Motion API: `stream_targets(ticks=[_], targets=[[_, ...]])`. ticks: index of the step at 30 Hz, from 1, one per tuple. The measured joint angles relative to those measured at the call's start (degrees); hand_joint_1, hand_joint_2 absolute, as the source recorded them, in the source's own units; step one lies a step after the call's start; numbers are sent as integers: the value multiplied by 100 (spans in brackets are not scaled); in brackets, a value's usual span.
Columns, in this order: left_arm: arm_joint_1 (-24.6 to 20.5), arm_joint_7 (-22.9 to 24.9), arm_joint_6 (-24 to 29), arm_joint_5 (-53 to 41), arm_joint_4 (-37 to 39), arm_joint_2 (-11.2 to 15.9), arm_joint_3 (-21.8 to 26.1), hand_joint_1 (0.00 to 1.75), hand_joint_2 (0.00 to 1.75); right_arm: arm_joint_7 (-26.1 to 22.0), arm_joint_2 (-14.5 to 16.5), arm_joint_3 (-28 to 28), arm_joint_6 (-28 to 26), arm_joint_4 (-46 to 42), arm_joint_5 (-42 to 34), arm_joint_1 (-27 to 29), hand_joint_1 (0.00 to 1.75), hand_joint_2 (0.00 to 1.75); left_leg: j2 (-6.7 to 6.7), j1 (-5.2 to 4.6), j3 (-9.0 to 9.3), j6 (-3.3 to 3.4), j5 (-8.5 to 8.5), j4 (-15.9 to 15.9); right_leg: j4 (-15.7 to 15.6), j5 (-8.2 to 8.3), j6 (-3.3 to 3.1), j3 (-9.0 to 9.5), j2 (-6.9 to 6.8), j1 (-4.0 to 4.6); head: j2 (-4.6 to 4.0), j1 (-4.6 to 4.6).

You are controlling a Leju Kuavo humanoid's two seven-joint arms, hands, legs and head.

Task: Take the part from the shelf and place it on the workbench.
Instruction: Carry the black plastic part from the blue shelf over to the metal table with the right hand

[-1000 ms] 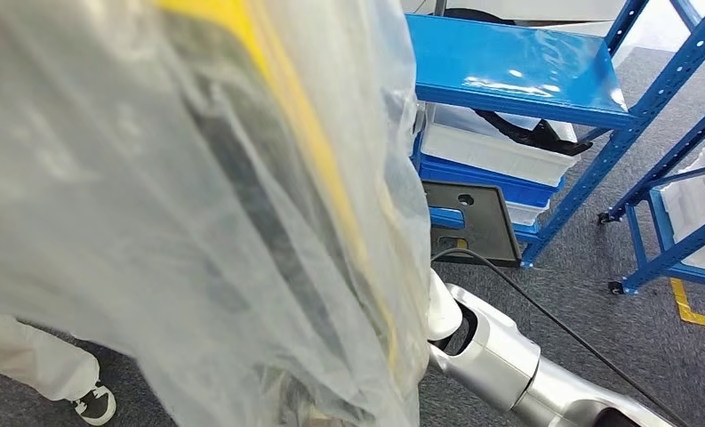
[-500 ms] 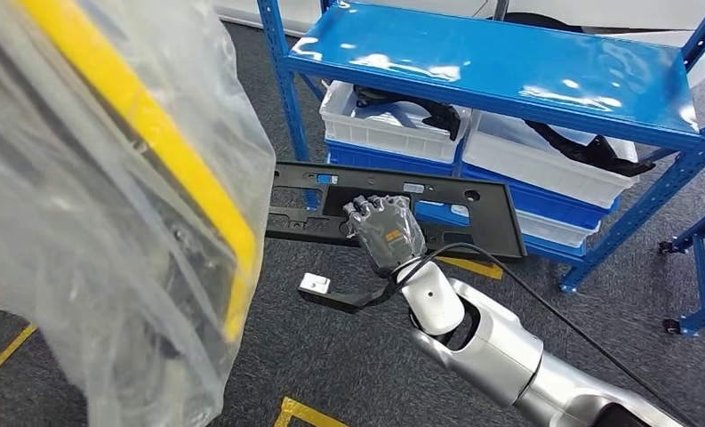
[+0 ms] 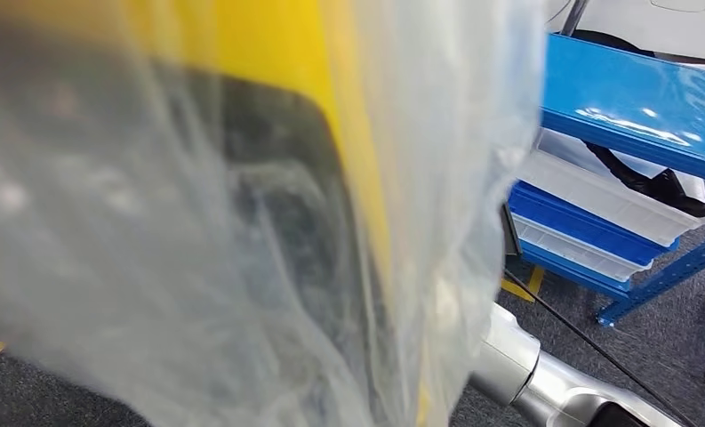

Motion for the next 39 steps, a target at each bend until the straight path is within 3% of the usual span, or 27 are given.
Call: stream_targets(ticks=[2,3,5,7,9,11,13,15,17,18,19,20,22,24,26,28,30,32,33,34,35,37,39], targets=[[9,3,1,16,0,2,1,0,175,11,-13,2,0,0,-11,33,175,175,-133,0,4,12,0,5,645,-207,13,-324,77,-1,0,2],[14,1,0,26,0,3,2,0,175,17,-18,2,-1,0,-16,46,175,175,-206,5,7,11,-2,10,694,-153,23,-366,89,-6,0,2],[11,-3,-10,32,0,3,4,0,175,37,-22,1,-3,-1,-23,52,175,175,-353,30,14,-17,-21,44,141,227,50,-133,147,-36,0,3],[-3,8,-20,22,0,3,7,0,175,69,-26,0,-6,-3,-27,43,175,175,-487,43,-18,-79,-64,124,-568,517,73,195,387,-96,0,1],[-18,27,-10,15,0,5,10,0,175,93,-30,-1,2,-9,-24,40,175,175,-602,47,-77,-144,-78,173,-811,551,44,303,518,-110,0,-3],[-23,37,8,16,0,13,12,0,175,110,-29,-2,24,-31,-16,18,175,175,-683,72,-115,-194,-67,168,-819,562,-31,298,401,-88,0,-5],[-37,34,18,6,0,21,13,0,175,133,-26,-5,50,-72,-10,-22,175,175,-494,72,-216,-249,-185,375,-832,571,-103,313,289,-94,0,-27],[-80,-9,33,-14,0,33,13,0,175,152,-28,-9,79,-103,-10,-38,175,175,-179,67,-543,-307,-493,1057,-836,561,-152,328,168,-83,0,-57],[-129,-66,50,-37,0,47,13,0,175,159,-34,-8,98,-109,-22,-31,175,175,-68,80,-917,-335,-733,1781,-836,547,-173,332,28,-63,0,-65],[-143,-75,53,-51,0,51,13,0,175,161,-37,-7,100,-109,-32,-27,175,175,-56,82,-986,-332,-727,1896,-836,539,-177,336,-37,-55,0,-66],[-148,-66,53,-64,0,54,12,0,175,160,-38,-6,98,-110,-43,-26,175,175,-44,80,-931,-318,-621,1771,-836,530,-178,345,-95,-50,0,-67],[-146,-45,51,-73,0,56,11,0,175,158,-36,-6,96,-110,-52,-26,175,175,-14,71,-767,-289,-442,1435,-836,519,-175,359,-148,-44,0,-67],[-131,1,48,-79,0,60,11,0,175,155,-31,-6,93,-111,-57,-29,175,175,194,0,-354,-200,-119,597,-839,490,-151,393,-243,-22,0,-67],[-112,26,37,-79,0,66,11,0,175,155,-29,-7,90,-111,-60,-29,175,175,336,-80,-177,-129,-25,200,-848,465,-112,414,-333,0,0,-66],[-65,52,9,-75,0,73,11,0,175,154,-26,-7,89,-114,-62,-30,175,175,247,-90,-168,-88,-15,152,-878,445,-57,444,-413,2,0,-65],[-23,80,-15,-73,0,80,13,0,175,152,-27,-7,87,-117,-61,-34,175,175,131,-59,-119,-33,25,77,-775,337,-17,431,-291,-8,0,-63],[-15,97,-28,-77,0,79,13,0,175,150,-36,-5,90,-120,-58,-35,175,175,19,-37,-80,14,48,34,-230,38,-13,187,-44,-8,0,-55],[-1,102,-42,-80,0,75,13,0,175,146,-51,-1,107,-120,-57,-26,175,175,-107,-35,-72,36,44,40,499,-235,-9,-201,67,1,0,-50],[16,101,-50,-80,0,74,13,0,175,140,-59,2,120,-120,-57,-20,175,175,-175,-34,-69,38,40,44,679,-244,-1,-321,84,2,0,-50],[30,101,-55,-81,0,73,13,0,175,128,-65,4,135,-120,-57,-18,175,175,-248,-27,-67,37,37,51,632,-137,6,-336,91,-3,0,-50],[40,99,-62,-81,0,71,12,0,175,111,-68,6,153,-120,-58,-19,175,175,-324,-16,-65,28,30,63,371,59,14,-243,106,-12,0,-50],[32,91,-81,-82,0,64,11,0,175,77,-68,12,179,-120,-58,-27,175,175,-469,4,-81,-25,-5,120,-409,447,32,96,266,-48,0,-48],[12,80,-98,-85,0,57,11,0,175,57,-62,29,195,-123,-59,-33,175,175,-589,13,-121,-88,-32,175,-811,573,15,284,395,-59,0,-46]])
